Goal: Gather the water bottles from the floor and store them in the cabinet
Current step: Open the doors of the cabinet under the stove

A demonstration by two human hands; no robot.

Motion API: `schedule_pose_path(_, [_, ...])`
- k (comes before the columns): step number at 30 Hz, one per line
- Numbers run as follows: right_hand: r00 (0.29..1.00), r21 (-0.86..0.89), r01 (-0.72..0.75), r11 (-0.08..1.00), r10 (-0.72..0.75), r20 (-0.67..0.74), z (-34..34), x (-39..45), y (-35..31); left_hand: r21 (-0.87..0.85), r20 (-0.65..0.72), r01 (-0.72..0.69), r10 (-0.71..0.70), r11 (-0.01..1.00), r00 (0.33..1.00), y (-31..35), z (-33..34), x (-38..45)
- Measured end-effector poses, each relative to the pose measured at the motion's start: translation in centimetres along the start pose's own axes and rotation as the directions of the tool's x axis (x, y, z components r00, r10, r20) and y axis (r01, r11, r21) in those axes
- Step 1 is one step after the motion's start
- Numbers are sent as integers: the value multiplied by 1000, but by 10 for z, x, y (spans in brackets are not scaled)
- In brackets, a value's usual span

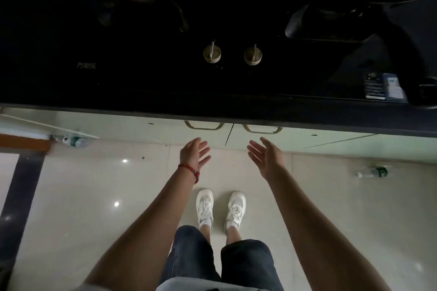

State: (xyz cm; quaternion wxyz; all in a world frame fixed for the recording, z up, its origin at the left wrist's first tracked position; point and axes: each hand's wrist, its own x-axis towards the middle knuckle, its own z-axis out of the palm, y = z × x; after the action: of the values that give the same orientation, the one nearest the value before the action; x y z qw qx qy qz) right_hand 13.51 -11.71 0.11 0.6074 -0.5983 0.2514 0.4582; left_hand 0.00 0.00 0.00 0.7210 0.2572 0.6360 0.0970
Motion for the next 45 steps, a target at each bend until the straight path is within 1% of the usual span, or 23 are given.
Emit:
schedule_pose_path(2, [998, 213, -65, 975, 64, 14, 10, 10, -3, -50, 0, 17, -17, 999, 1000, 7, 7, 6])
schedule_pose_path(3, [996, 295, -86, 952, 84, 20, 14, 13, -5, -86, 13, 28, -27, 996, 1000, 11, 11, 7])
schedule_pose_path(4, [995, 341, -103, 934, 99, 28, 19, 13, -6, -129, 30, 40, -36, 991, 999, 16, 15, 7])
schedule_pose_path(7, [991, 445, -136, 885, 128, 48, 28, 16, -7, -259, 105, 86, -61, 962, 993, 20, 24, 10])
schedule_pose_path(9, [988, 485, -152, 861, 139, 63, 32, 14, -7, -341, 127, 116, -77, 933, 989, 22, 29, 12])
schedule_pose_path(12, [992, 500, -125, 857, 104, 69, 31, 14, -4, -374, 129, 110, -66, 921, 989, 22, 29, 13])
schedule_pose_path(16, [993, 423, -93, 902, 53, 105, 20, 8, 4, -353, 167, 85, -27, 932, 986, 15, 19, 6])
schedule_pose_path(19, [991, 367, -67, 928, 21, 130, 7, -2, 14, -326, 177, 83, -26, 942, 984, 7, 11, 0])
schedule_pose_path(24, [995, 248, -15, 969, -11, 100, -16, -26, 34, -282, 152, 83, -41, 956, 987, -14, -7, -13])
schedule_pose_path(27, [995, 130, 35, 991, -47, 89, -28, -36, 44, -208, 110, 34, -12, 978, 994, -30, -21, -23])
schedule_pose_path(29, [995, 21, 83, 996, -84, 58, -33, -39, 51, -163, 94, -8, 23, 987, 995, -41, -31, -31])
schedule_pose_path(31, [993, -70, 121, 990, -122, -3, -34, -43, 57, -129, 85, -28, 39, 991, 996, -50, -42, -38])
schedule_pose_path(36, [978, -157, 129, 979, -152, -146, -49, -49, 75, -115, 43, 4, 1, 993, 999, -66, -69, -53])
schedule_pose_path(38, [972, -181, 120, 976, -153, -178, -62, -54, 82, -65, 31, -4, 6, 998, 999, -71, -79, -60])
schedule_pose_path(42, [962, -216, 136, 967, -181, -206, -90, -67, 92, 192, -100, -86, 106, 978, 989, -81, -93, -65])
schedule_pose_path(45, [943, -274, 163, 948, -232, -239, -104, -77, 97, 260, -150, -114, 157, 959, 976, -88, -97, -67])
